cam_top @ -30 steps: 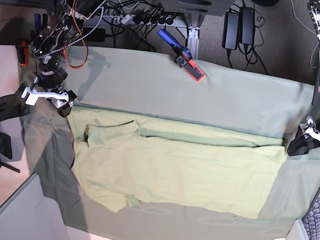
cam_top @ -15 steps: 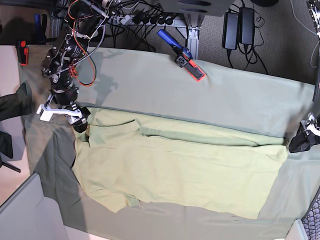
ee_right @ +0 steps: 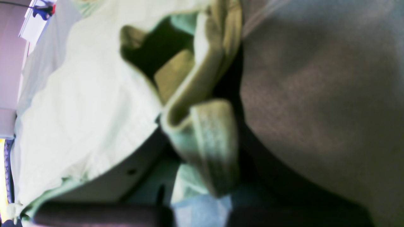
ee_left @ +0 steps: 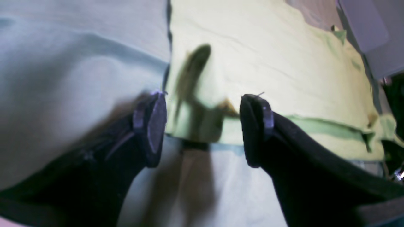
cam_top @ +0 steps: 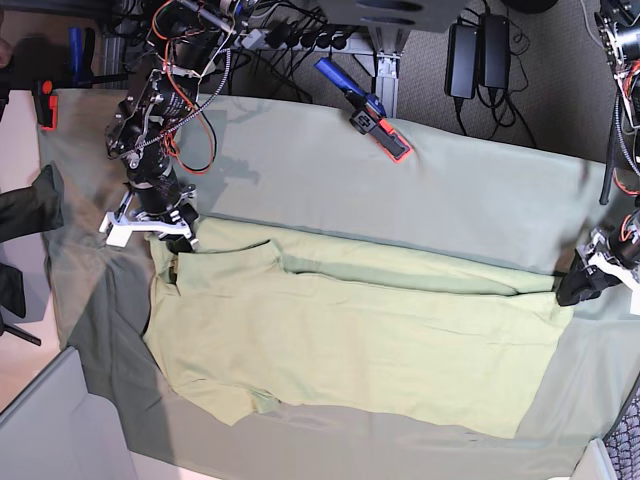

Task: Fold the T-shirt properly
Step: 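Regrasp the shirt edge with both grippers and stretch it taut, then drag the shirt with both grippers to smooth it flat, then release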

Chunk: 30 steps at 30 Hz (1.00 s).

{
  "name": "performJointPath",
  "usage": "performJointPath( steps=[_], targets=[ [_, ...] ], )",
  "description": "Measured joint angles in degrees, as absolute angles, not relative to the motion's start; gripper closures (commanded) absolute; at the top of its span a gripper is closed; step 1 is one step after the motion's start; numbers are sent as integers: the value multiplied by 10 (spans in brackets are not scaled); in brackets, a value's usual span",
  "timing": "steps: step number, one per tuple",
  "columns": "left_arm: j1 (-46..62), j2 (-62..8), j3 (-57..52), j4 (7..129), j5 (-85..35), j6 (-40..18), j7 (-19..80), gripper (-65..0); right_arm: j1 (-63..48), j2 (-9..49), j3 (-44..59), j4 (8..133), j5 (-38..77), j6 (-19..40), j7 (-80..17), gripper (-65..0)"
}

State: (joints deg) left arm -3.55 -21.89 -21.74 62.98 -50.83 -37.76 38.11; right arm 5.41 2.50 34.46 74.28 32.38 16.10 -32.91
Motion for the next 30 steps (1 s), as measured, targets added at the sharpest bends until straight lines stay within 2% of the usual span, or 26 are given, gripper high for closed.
performJointPath(
  steps=[10,11,12,15,16,21,23,26,30],
  targets=[
    [-40,-184,-195,622,-526,-378,376,-401,54,25,345,743,324,161,-330,0],
    [-40,-181,-195,622,-526,-378,376,-379,54,25,345,743,324,161,-331,0],
    [-40,-179,-195,622,-526,-380,375,-312,54,25,345,743,324,161,-331,0],
    [-41,-179,-195,622,-514,-380,382,-18,54,25,345,743,324,161,-330,0],
    [-41,-179,-195,622,-514,-390,381,0,54,25,345,743,324,161,-330,0],
    [-40,-183,-198,630,-531,-390,402,0,54,26,345,743,349,161,-346,0],
    [-38,-187,-198,644,-549,-390,439,0,53,28,346,747,366,161,-369,0],
    [-37,-207,-198,660,-601,-390,485,0,50,28,349,773,368,165,-420,0],
    [-21,-240,-197,677,-618,-390,489,0,20,40,349,827,401,170,-440,0]
  ],
)
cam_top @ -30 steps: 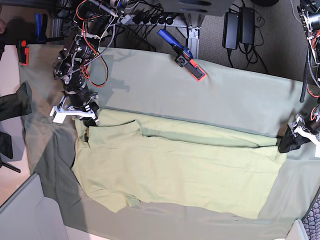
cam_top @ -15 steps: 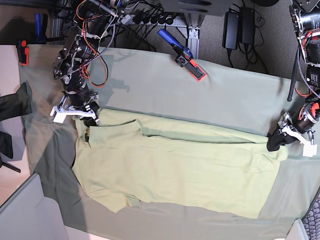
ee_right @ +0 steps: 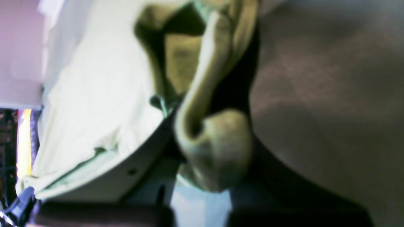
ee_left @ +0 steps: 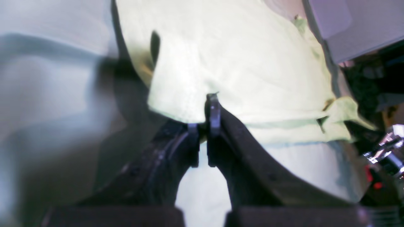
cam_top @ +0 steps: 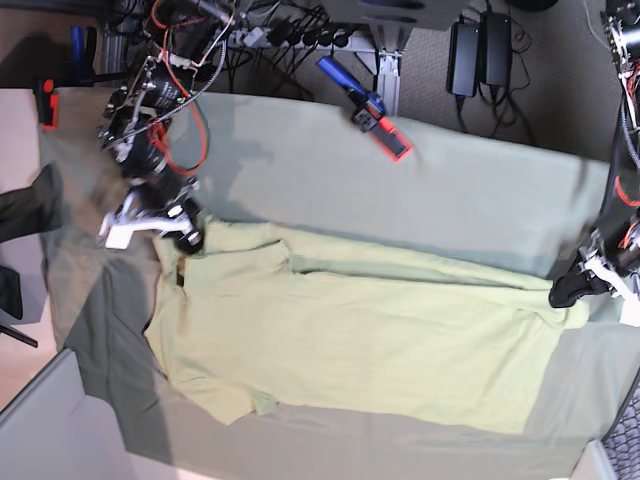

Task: Fold the T-shirt properly
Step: 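Drag the shirt with both grippers to smooth it flat, then release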

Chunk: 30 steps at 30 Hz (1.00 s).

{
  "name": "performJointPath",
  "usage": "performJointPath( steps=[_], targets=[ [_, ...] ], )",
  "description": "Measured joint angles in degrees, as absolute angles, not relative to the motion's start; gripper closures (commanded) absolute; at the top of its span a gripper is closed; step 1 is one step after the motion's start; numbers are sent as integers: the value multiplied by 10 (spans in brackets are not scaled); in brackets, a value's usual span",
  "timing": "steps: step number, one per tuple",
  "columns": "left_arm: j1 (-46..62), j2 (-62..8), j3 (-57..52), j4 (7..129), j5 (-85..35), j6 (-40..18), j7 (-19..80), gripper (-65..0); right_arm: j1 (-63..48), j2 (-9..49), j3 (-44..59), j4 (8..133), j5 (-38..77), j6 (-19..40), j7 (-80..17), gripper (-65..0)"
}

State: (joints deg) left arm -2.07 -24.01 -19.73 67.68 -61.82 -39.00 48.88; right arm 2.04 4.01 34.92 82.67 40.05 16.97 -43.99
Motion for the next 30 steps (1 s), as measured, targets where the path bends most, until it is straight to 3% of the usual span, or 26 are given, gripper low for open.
performJointPath(
  steps=[16,30],
  targets=[
    [158,-257,-203,868,-652,-391,502,0,-135,101,354,940,424,172,-449,0],
    [213,-256,-240,885,-655,-391,506,0,-192,116,405,964,440,174,-455,0]
  ],
)
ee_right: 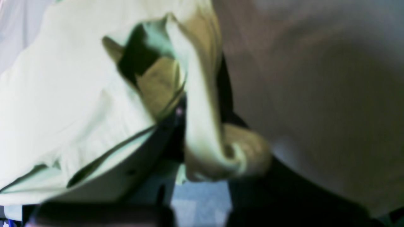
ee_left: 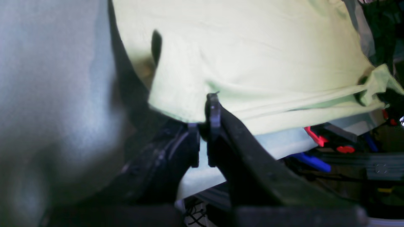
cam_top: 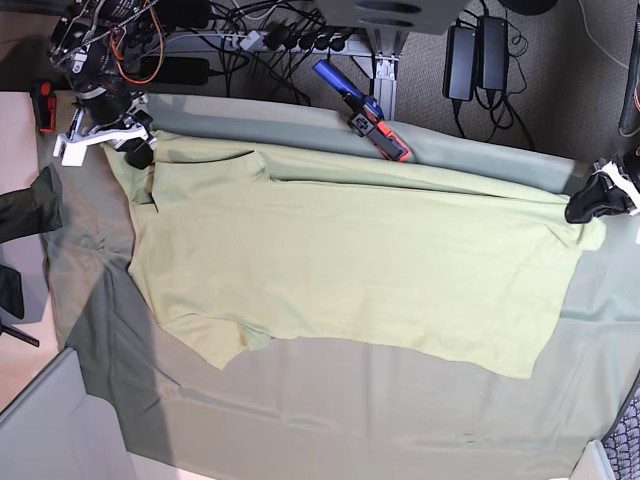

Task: Fold the T-shirt properly
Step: 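Drag the shirt with both grippers to smooth it flat, then release, then grasp the shirt's side edge with both grippers and fold it lengthwise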

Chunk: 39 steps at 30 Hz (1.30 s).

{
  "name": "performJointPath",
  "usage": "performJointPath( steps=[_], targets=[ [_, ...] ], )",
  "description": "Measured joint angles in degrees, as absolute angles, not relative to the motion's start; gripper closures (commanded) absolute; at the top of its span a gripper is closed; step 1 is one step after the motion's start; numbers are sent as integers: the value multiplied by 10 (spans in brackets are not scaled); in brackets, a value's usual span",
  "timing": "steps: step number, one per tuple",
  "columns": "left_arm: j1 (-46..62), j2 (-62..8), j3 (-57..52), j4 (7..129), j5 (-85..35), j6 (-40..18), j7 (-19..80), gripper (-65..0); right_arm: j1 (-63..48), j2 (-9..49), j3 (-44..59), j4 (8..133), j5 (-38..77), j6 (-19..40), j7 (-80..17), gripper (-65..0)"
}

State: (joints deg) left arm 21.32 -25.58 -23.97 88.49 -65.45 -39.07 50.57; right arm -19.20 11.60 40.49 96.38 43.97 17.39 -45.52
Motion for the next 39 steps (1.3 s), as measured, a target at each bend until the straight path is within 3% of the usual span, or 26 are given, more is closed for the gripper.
performJointPath(
  steps=[9,12,13,14,16,17,26,30,32,35,39],
  targets=[
    [233,-254,-240,885,-649,-391,495,0,-208,116,405,964,437,174,-453,0],
    [233,-254,-240,885,-644,-391,495,-215,-208,116,405,964,426,174,-452,0],
    [233,-256,-241,885,-641,-391,492,-273,-208,116,405,964,422,174,-449,-70],
    [233,-257,-242,885,-641,-391,492,-310,-208,116,407,964,418,174,-446,-184],
    [233,-257,-243,885,-641,-391,491,-322,-208,117,408,964,416,174,-446,-378],
    [233,-257,-243,885,-639,-391,491,-322,-209,117,409,964,415,174,-446,-428],
    [220,-274,-322,904,-640,-391,488,-322,-227,117,443,964,404,174,-446,-438],
    [179,-284,-319,911,-590,-390,437,-322,-223,118,461,964,405,174,-442,-438],
    [138,-284,-299,909,-536,-391,415,-322,-224,122,462,964,405,174,-442,-438],
    [62,-284,-241,889,-476,-349,379,-322,-223,128,462,964,405,174,-438,-438],
    [-38,-284,-146,794,-446,-348,355,-322,-222,134,463,964,404,174,-434,-438]
  ],
)
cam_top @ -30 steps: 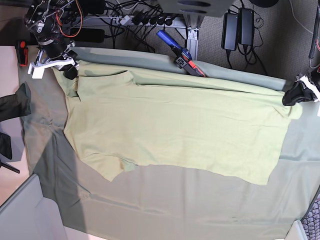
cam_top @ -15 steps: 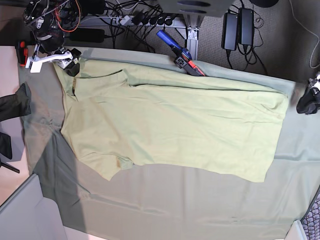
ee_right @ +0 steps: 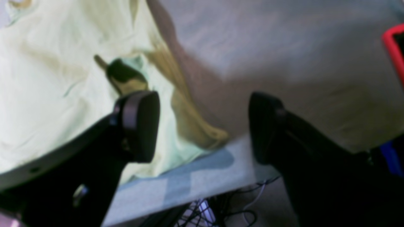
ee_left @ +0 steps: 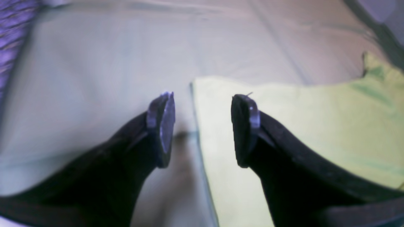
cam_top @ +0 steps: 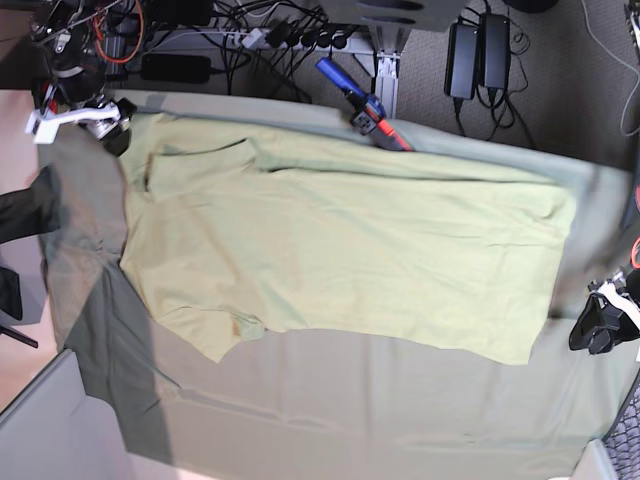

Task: Fold the T-shirt properly
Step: 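Grasp the shirt's side edge with both grippers and fold it lengthwise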

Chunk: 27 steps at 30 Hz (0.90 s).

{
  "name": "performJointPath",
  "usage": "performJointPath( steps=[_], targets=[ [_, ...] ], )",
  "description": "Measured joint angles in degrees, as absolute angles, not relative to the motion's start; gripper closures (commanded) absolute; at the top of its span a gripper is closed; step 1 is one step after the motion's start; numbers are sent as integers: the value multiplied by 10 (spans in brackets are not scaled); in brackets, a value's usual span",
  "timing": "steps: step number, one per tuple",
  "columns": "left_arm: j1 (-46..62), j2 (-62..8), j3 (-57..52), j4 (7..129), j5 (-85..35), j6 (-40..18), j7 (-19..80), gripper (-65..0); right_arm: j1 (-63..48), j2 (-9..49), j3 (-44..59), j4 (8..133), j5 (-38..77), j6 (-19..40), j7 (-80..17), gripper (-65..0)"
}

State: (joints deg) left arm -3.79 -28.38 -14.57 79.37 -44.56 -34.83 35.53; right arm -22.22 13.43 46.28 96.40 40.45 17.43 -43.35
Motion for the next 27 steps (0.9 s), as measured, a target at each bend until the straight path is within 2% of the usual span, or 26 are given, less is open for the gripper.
performJointPath(
  steps=[6,11,19,23,25,27],
  targets=[
    [-174,-255,-72,577,-438,-344,345,-322,-222,133,463,964,404,174,-434,-438],
    [-217,-220,-64,483,-404,-343,329,-322,-222,133,463,964,404,174,-434,-437],
    [-220,-194,-66,463,-406,-345,318,-321,-222,133,463,964,405,174,-434,-437],
    [-221,-189,-66,474,-426,-354,352,-320,-222,133,463,964,405,174,-434,-437],
    [-221,-189,-66,479,-432,-356,357,-300,-222,133,463,964,405,174,-434,-437],
    [-221,-189,-66,484,-431,-356,357,-226,-222,133,463,964,404,174,-434,-437]
  ],
)
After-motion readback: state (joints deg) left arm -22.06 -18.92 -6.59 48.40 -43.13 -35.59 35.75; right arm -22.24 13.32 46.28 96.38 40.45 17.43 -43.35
